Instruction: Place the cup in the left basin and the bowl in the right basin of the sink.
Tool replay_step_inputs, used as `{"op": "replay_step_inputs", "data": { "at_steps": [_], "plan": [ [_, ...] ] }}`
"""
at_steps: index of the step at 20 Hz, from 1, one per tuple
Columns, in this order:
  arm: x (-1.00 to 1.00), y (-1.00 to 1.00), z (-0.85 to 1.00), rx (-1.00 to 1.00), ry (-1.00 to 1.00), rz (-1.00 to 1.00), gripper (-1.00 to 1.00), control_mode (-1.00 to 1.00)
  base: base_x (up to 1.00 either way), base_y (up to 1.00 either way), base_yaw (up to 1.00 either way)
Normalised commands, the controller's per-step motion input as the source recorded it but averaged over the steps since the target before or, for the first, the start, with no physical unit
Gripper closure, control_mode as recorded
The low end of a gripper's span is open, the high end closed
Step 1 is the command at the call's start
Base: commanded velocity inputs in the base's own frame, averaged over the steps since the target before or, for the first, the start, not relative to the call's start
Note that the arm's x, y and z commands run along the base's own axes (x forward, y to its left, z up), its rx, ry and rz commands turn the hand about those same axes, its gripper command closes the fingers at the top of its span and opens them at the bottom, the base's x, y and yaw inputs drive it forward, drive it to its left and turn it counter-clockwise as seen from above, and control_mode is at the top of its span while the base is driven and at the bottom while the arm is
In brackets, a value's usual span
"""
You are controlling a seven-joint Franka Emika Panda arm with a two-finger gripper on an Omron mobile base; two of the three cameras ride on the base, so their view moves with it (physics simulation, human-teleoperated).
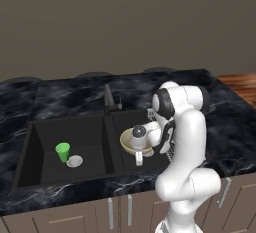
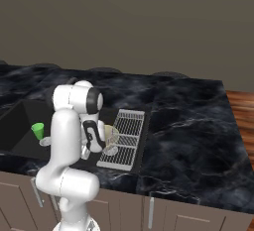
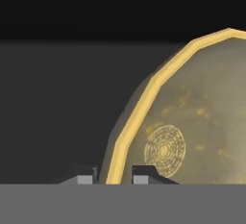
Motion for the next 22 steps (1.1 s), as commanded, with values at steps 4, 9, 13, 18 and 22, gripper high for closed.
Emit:
{"op": "replay_step_inputs", "data": {
  "at_steps": [4,9,13,18,22],
  "plan": [
    [0.36,0.00,-0.24,0.01,0.00,0.01,1.00,-1.00,0.00,0.00,0.00],
    [0.35,0.00,-0.26,0.04,0.00,0.01,1.00,-1.00,0.00,0.00,0.00],
    [0.31,0.00,-0.21,0.04,0.00,0.01,-1.00,-1.00,0.00,0.00,0.00],
    [0.22,0.00,-0.10,0.01,0.00,0.01,-1.00,-1.00,0.00,0.00,0.00],
    [0.21,0.00,-0.02,0.00,0.01,0.01,-1.00,-1.00,0.00,0.00,0.00]
  ]
}}
